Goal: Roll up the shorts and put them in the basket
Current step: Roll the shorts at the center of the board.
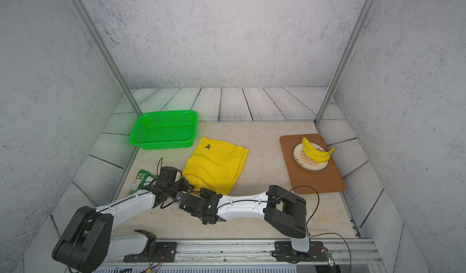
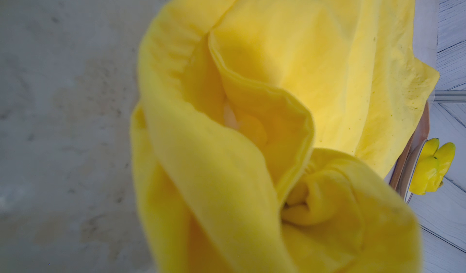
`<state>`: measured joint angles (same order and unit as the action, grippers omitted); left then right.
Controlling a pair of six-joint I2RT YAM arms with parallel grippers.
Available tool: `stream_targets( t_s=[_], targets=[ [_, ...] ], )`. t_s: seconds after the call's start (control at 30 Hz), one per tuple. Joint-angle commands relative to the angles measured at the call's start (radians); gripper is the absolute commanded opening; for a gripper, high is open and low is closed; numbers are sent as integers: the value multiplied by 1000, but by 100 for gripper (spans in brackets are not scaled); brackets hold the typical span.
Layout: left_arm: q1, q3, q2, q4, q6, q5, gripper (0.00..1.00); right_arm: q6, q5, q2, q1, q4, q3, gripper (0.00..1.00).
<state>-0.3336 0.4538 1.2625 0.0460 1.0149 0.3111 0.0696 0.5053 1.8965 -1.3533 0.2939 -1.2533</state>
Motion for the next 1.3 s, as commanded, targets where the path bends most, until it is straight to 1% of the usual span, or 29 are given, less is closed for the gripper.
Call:
stream_targets(
  t_s=[0.0,0.03,0.07,0.27,0.33,0.37,0.4,0.47,0.53,0.57,0.63,0.67,0.7,0.77,0.83,0.87,1.0,1.17,1.27],
  targets=[
    [5,16,-20,41,12,12,0,36,56,35,-8,-14,3,76],
    [5,17,-20,41,13,16,0,34,64,45,-8,-16,1,82],
    [5,18,-21,41,14,21,0,32,72,60,-8,-15,-1,84],
    [6,16,-30,37,32,42,0,21,120,108,-3,-34,12,84],
    [5,12,-38,35,38,48,0,22,136,125,10,-50,24,80],
    [6,12,-40,35,40,51,0,19,141,132,15,-50,25,76],
    [6,11,-44,35,42,52,0,17,130,138,24,-48,26,68],
    [7,11,-51,43,46,51,0,24,82,128,33,-56,44,40],
    [8,11,-58,55,45,46,0,26,32,109,45,-56,54,22],
    [10,11,-60,59,44,41,0,25,3,101,51,-45,52,17],
    [13,23,-64,80,28,27,2,27,-85,79,66,-18,52,12],
    [13,30,-64,99,21,19,15,28,-117,68,70,-8,53,11],
    [14,39,-67,118,9,6,33,30,-154,53,74,2,53,10],
    [16,49,-77,163,-5,-32,61,28,-248,37,87,37,48,7],
    [18,48,-93,192,-19,-80,78,22,-329,25,100,69,39,5],
    [18,46,-100,204,-23,-101,81,18,-358,20,104,82,35,3],
    [22,28,-116,215,-27,-158,82,2,-528,-10,132,107,35,3],
    [31,23,-132,222,-26,-207,78,-43,-782,-22,207,126,19,2],
    [42,44,-144,239,-39,-212,83,-78,-926,-9,268,119,11,2]
  ],
)
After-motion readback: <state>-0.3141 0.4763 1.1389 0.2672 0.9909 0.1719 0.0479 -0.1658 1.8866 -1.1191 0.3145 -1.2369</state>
